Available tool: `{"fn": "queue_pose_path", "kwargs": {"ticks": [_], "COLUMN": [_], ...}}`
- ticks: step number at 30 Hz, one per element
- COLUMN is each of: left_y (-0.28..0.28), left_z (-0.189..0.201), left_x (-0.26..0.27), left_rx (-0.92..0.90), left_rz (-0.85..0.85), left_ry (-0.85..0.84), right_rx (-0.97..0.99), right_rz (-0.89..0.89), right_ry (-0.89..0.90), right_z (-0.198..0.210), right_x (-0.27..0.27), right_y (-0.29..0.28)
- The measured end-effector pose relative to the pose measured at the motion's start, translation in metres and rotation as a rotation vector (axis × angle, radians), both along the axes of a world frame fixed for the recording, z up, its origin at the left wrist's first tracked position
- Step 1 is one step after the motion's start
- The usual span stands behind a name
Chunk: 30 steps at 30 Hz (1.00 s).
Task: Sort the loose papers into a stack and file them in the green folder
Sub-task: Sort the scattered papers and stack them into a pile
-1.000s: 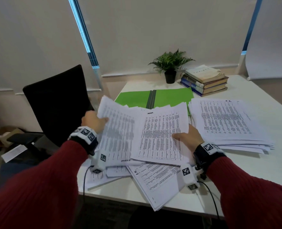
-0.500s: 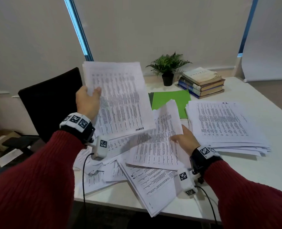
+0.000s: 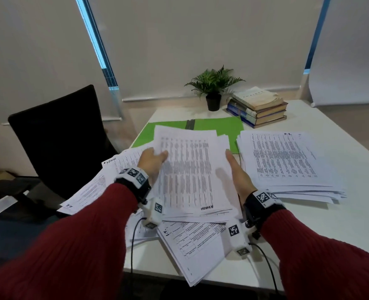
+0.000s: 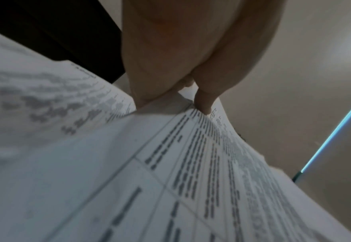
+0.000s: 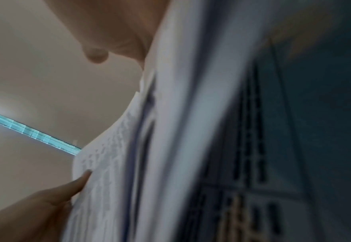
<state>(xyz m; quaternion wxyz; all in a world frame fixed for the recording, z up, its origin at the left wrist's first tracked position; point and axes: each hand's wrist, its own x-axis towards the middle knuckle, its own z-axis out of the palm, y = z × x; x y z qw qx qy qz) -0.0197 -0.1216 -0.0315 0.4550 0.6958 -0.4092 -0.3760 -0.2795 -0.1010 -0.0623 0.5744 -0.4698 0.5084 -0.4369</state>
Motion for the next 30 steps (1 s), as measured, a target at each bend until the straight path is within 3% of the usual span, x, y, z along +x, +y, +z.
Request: {"fn": "queue_pose_path", "kwargs": {"ticks": [6, 11, 15, 18, 22, 26, 30], "left_y": [0.002, 0.007, 0.018, 0.007, 0.004, -0.003, -0.004], "left_z": [-0.013, -0.007, -0.018, -0.037, -0.029, -0.036, -0.040], "left_x": [-0.033, -0.006, -0.012, -0.017, -0.034, -0.027, -0.007], "left_rx": [0.070, 0.196, 0.406, 0.445, 0.336, 0.187, 0.025], "left_rz": [-0.015, 0.033, -0.066, -0.065, -0.049, -0.022, 0.077], "left_ry": [-0.004, -0.437, -0.596, -0.701, -0.525, -0.382, -0.120], "right_rx": [-0.131, -0.156, -0.139, -0.073, 0.027, 0.070, 0.079], "right_rz": [0.143, 0.035, -0.047, -0.111, -0.141, -0.182, -0.180], "right_ry": [0.219, 0.182, 0.259, 0.412, 0.551, 0.739, 0.912], "right_z": [-0.008, 0.030, 0.057, 0.054, 0.027, 0.020, 0.018], "right_x": [-0.006, -0.036, -0.091, -0.132, -0.181, -0.198, -0.207], "right_y": [0.006, 0.000, -0.015, -0.039, -0.074, -0.079, -0.082]}}
